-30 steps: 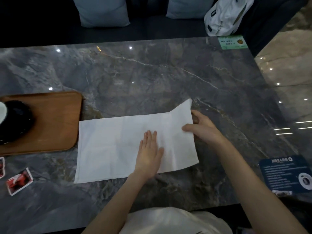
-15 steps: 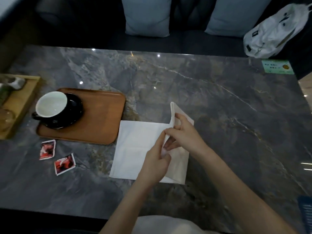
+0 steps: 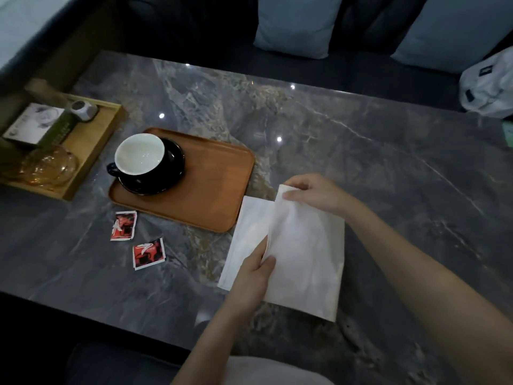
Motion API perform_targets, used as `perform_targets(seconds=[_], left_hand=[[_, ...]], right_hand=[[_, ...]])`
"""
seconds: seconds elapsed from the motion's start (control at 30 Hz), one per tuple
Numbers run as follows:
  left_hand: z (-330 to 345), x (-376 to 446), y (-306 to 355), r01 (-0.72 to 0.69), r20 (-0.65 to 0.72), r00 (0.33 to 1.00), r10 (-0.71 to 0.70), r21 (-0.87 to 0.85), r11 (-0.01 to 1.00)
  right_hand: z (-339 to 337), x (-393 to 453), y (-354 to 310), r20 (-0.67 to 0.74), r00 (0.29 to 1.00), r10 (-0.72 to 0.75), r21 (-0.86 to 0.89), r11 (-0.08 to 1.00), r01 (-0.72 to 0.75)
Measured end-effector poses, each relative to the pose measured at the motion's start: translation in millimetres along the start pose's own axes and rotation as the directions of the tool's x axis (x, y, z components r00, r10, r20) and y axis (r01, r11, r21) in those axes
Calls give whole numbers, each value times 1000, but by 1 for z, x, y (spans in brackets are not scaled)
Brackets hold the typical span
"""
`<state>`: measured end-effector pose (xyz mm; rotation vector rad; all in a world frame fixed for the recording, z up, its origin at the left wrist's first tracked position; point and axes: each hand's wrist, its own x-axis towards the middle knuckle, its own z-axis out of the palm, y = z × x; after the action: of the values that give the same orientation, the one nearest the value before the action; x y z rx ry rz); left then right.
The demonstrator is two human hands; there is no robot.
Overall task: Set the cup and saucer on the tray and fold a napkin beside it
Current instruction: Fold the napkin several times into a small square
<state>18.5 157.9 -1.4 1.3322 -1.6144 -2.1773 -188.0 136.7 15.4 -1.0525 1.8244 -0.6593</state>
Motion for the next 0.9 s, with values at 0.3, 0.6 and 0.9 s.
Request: perform_targets(seconds=[0.3, 0.6, 0.9], left_hand=[[-51, 10, -40, 118, -278, 960, -39, 275, 954], [-78, 17, -55, 156, -370, 923, 104, 607, 779], [-86, 29, -53, 175, -337, 940, 50, 606, 776]], right_hand=[[54, 51, 3, -2, 1000, 7, -181, 984, -7], [82, 74, 9, -29, 998, 50, -407, 911, -58], [91, 81, 11, -123, 992, 23, -504, 860, -82]])
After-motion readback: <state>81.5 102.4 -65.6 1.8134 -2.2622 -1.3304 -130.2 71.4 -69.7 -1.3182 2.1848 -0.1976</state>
